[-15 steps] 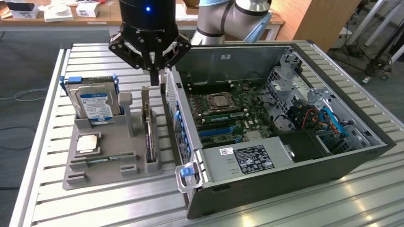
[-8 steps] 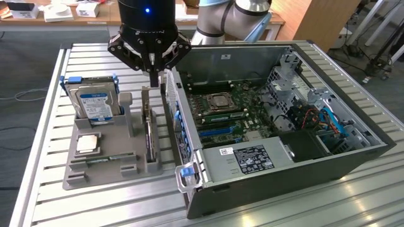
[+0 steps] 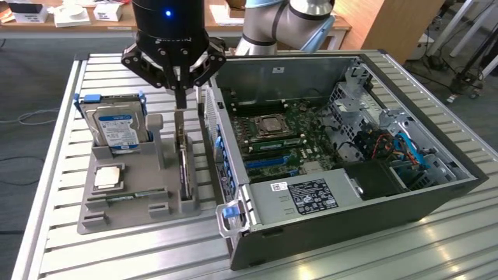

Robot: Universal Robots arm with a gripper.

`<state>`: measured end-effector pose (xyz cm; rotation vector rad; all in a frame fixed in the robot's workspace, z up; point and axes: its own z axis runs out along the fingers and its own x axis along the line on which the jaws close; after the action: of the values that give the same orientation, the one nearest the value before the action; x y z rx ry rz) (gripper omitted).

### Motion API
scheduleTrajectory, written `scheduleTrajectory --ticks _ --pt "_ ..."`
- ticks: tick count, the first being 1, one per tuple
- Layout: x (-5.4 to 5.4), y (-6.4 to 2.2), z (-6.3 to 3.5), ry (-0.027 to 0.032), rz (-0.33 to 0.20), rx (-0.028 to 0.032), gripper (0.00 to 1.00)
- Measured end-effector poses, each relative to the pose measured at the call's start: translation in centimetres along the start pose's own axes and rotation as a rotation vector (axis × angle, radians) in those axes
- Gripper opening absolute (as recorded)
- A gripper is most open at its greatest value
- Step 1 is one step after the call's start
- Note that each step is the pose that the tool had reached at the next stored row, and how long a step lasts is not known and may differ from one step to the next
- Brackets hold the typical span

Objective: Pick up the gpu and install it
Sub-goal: 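Reach for the gpu, then pick up the gpu and move the gpu toward the slot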

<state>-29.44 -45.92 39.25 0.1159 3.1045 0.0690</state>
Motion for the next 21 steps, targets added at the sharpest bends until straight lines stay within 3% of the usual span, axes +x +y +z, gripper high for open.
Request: scheduleTrajectory --ticks 16,21 --pt "0.15 -0.01 0.01 -0.0001 0.000 -0.0001 0.11" --pt "0.15 -0.01 0.01 -0.0001 0.000 -0.0001 0.23"
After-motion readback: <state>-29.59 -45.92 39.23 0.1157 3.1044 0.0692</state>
